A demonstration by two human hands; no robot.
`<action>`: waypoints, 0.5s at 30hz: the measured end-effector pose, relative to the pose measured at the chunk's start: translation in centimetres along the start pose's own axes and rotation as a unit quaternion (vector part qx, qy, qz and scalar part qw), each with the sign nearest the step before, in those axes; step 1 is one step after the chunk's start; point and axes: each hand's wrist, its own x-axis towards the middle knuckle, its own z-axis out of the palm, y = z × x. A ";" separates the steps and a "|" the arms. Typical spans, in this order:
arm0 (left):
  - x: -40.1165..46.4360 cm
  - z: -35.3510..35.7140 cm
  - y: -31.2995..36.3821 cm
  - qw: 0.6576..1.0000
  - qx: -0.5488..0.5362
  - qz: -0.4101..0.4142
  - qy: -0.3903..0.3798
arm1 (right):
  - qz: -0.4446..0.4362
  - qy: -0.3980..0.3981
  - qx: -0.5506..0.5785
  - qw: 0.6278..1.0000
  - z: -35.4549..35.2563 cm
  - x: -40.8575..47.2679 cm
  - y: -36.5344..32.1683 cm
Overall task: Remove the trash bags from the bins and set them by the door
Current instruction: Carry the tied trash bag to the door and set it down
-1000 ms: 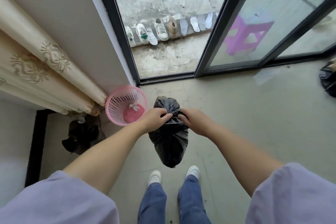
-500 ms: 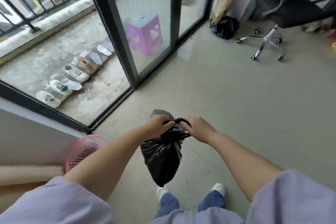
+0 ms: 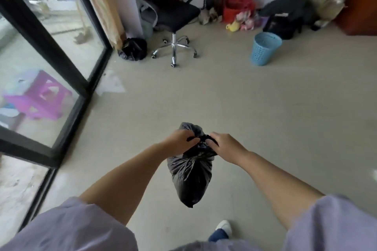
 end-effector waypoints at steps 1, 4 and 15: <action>1.9 0.2 2.4 1.000 0.010 0.014 -0.005 | 0.009 0.011 -0.002 1.000 -2.0 -0.5 2.1; 7.2 0.6 9.4 0.998 0.000 0.056 -0.024 | 0.041 0.044 -0.004 0.998 -7.7 -2.0 7.9; 25.3 0.1 27.1 0.975 0.060 0.194 -0.087 | 0.130 0.152 -0.017 0.980 -23.5 -2.3 23.0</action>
